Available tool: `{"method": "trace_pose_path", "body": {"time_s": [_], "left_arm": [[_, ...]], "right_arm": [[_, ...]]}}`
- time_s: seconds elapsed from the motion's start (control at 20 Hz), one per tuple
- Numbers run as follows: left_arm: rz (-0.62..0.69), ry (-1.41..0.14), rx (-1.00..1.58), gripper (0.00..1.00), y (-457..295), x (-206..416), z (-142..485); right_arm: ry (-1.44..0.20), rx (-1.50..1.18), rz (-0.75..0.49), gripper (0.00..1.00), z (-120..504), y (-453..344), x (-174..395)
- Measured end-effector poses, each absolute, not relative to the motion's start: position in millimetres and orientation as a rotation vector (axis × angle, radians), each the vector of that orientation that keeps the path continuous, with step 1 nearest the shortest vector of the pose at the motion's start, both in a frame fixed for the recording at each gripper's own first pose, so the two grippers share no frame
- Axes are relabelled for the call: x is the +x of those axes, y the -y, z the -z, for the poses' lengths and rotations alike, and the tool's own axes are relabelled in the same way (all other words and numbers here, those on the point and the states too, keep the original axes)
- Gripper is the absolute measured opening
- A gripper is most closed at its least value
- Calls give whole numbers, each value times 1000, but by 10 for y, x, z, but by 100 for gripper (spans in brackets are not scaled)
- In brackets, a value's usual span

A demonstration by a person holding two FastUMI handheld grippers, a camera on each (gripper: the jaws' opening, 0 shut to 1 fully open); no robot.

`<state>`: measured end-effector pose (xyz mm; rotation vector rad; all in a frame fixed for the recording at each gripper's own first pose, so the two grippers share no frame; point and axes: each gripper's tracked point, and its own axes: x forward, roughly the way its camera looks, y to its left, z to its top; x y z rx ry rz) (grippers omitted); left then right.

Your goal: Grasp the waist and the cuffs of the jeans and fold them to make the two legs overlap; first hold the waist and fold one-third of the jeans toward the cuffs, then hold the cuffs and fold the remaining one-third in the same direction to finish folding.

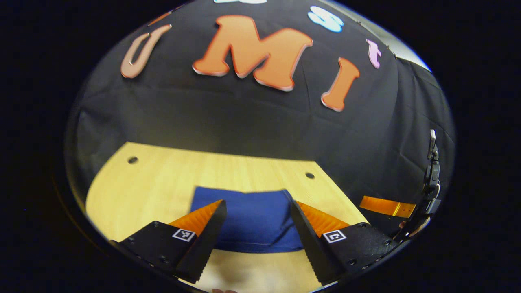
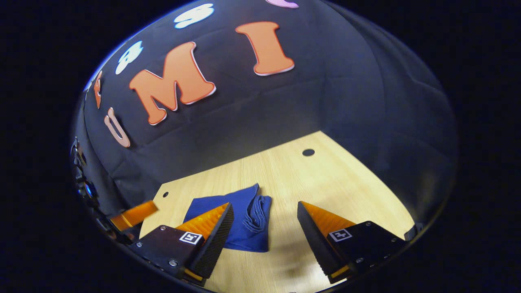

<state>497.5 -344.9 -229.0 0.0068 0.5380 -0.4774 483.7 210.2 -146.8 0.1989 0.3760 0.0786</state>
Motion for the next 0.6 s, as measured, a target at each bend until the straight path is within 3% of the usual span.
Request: {"method": "trace_pose_path", "body": {"time_s": [0.3, 0.6], "left_arm": [[344, -251, 72, 97, 2264, 5183, 1171], [202, -117, 75, 97, 1538, 4943, 630]], "right_arm": [[-146, 80, -44, 100, 1107, -2052, 5028], [-17, -7, -98, 97, 839, -2074, 5094]]}}
